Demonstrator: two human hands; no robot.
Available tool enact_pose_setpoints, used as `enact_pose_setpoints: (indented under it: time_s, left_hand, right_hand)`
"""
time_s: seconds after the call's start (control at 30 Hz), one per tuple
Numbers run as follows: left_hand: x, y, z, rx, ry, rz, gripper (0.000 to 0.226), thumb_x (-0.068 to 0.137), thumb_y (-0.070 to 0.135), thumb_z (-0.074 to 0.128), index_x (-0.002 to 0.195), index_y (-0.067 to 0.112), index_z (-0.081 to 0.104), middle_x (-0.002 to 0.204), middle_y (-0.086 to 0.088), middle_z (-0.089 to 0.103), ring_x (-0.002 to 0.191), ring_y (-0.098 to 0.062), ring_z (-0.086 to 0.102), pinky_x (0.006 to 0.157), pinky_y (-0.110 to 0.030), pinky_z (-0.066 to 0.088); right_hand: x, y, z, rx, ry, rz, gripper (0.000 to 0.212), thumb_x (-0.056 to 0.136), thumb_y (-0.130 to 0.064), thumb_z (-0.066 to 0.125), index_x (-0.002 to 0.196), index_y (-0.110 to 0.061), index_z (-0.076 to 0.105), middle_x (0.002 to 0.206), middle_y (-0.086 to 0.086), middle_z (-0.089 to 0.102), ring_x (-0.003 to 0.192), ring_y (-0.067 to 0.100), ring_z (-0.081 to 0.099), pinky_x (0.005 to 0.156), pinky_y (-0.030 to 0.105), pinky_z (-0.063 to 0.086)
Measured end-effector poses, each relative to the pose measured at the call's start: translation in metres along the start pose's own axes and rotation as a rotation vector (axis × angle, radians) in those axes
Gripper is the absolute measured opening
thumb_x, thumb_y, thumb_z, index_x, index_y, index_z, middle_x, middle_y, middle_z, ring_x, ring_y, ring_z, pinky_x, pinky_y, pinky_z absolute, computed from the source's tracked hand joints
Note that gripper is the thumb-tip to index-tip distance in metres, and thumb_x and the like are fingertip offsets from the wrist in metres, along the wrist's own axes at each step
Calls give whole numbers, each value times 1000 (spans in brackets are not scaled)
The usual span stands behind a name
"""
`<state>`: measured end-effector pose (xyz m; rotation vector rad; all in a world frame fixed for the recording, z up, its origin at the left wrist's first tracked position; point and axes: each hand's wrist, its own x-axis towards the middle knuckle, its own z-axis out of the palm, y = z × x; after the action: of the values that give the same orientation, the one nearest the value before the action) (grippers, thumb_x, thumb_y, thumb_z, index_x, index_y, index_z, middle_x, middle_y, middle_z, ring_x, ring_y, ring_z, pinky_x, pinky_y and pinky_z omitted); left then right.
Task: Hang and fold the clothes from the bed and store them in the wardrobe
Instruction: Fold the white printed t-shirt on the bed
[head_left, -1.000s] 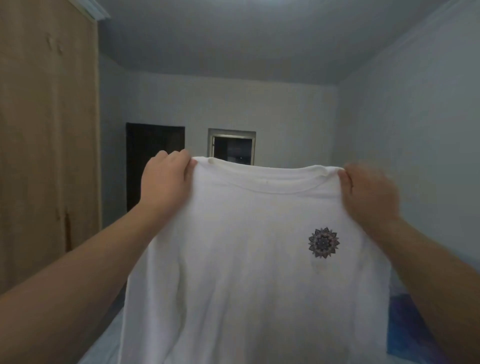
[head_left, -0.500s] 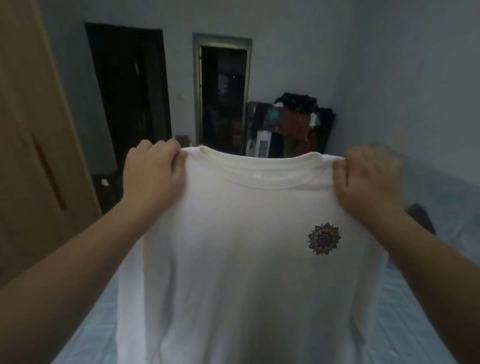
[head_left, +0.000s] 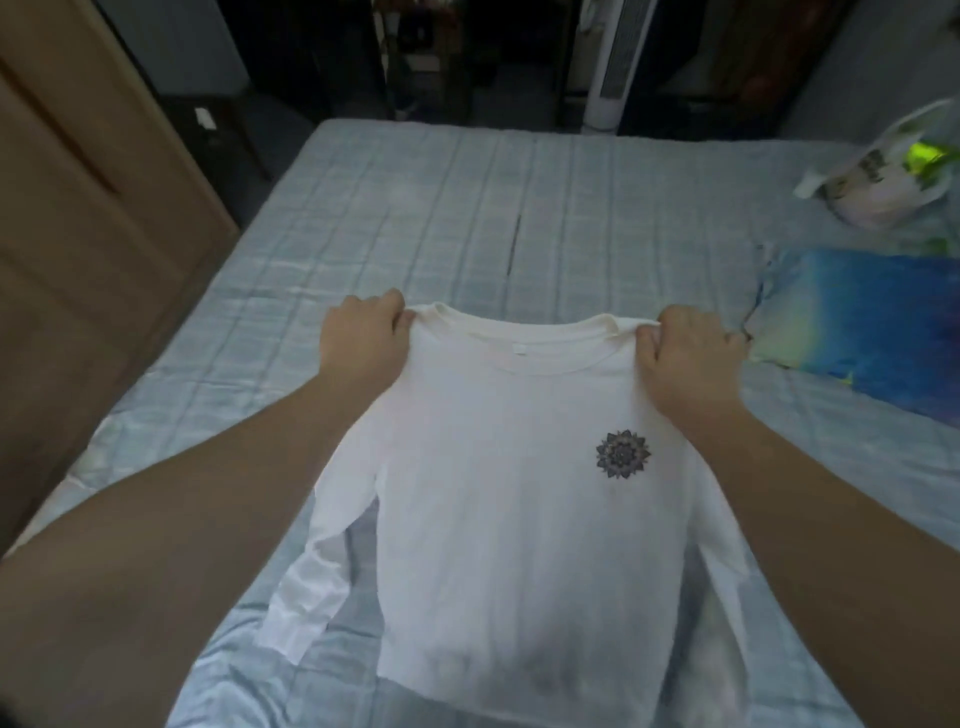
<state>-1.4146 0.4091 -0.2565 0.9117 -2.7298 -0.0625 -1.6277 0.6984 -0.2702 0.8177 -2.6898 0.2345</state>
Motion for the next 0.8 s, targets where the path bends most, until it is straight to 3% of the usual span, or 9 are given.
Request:
enact_pose_setpoints:
  time_s: [0.17, 0.3, 0.63, 0.8]
  left_hand:
    - [71, -4, 121, 44, -40, -3, 25, 100, 35, 43, 95, 14, 55, 92, -17, 67, 90, -40, 57, 72, -43, 37]
    - [116, -8, 222, 60, -77, 12, 26, 100, 37, 43, 97, 15, 56, 92, -16, 67, 90, -38, 58, 73, -43, 38]
    - [135, -19, 423, 58, -258, 0, 28, 94, 45, 47, 104, 21, 57, 103, -13, 59, 99, -36, 52, 83, -45, 37]
    - [120, -29, 470, 100, -103, -21, 30, 89, 53, 45, 100, 26, 52, 99, -10, 54, 93, -34, 48, 81, -45, 35]
  right_hand:
    - [51, 8, 133, -41, -116, 44, 38, 98, -38, 34, 105, -6, 55, 102, 19, 59, 96, 37, 54, 83, 47, 37]
    - [74, 22, 225, -80, -116, 33, 49, 96, -42, 24, 104, -4, 54, 99, 19, 58, 92, 37, 54, 78, 47, 38]
    - [74, 37, 416, -89, -329, 70, 42, 96, -44, 28, 105, -12, 54, 105, 15, 57, 96, 35, 51, 84, 46, 38]
    - [64, 46, 453, -68, -234, 111, 36, 93, -46, 38, 103, -15, 53, 102, 13, 55, 92, 34, 50, 83, 47, 38]
